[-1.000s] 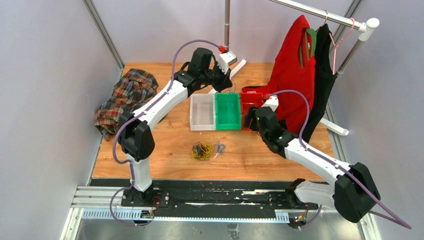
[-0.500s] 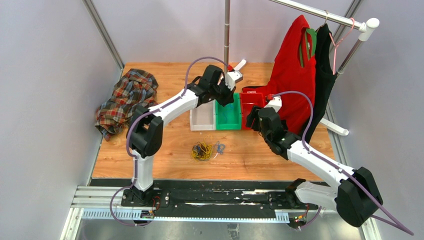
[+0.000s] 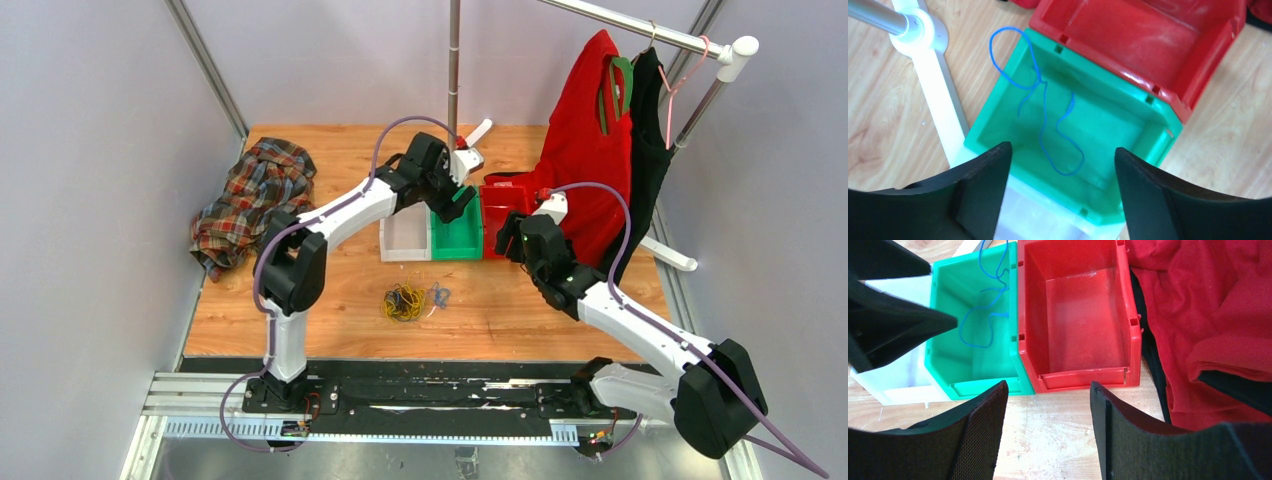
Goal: Untangle the cables
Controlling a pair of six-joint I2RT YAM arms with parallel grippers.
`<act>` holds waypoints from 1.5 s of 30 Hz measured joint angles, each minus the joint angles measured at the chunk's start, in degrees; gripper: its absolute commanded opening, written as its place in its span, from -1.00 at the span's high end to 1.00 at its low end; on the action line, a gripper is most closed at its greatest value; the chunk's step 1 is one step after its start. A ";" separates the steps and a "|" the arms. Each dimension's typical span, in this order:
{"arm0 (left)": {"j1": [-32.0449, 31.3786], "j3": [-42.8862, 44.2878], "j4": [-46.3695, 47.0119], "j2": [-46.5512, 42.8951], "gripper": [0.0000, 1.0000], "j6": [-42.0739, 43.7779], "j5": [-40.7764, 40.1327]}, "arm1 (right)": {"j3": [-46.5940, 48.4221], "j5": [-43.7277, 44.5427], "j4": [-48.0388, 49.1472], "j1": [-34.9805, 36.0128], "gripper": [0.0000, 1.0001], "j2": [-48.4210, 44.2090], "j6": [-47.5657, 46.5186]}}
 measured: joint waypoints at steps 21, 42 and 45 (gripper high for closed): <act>0.09 -23.69 -20.02 -23.76 -0.43 7.06 9.35 | 0.72 -4.44 -1.68 -0.02 -0.08 1.70 -0.24; -1.86 -27.34 -12.94 -15.10 -0.23 5.77 20.79 | 0.52 -6.51 -2.19 1.51 0.01 2.45 0.83; -3.82 -27.21 -12.11 -13.46 -0.14 5.86 19.93 | 0.15 -6.49 -2.38 1.51 0.02 1.18 0.92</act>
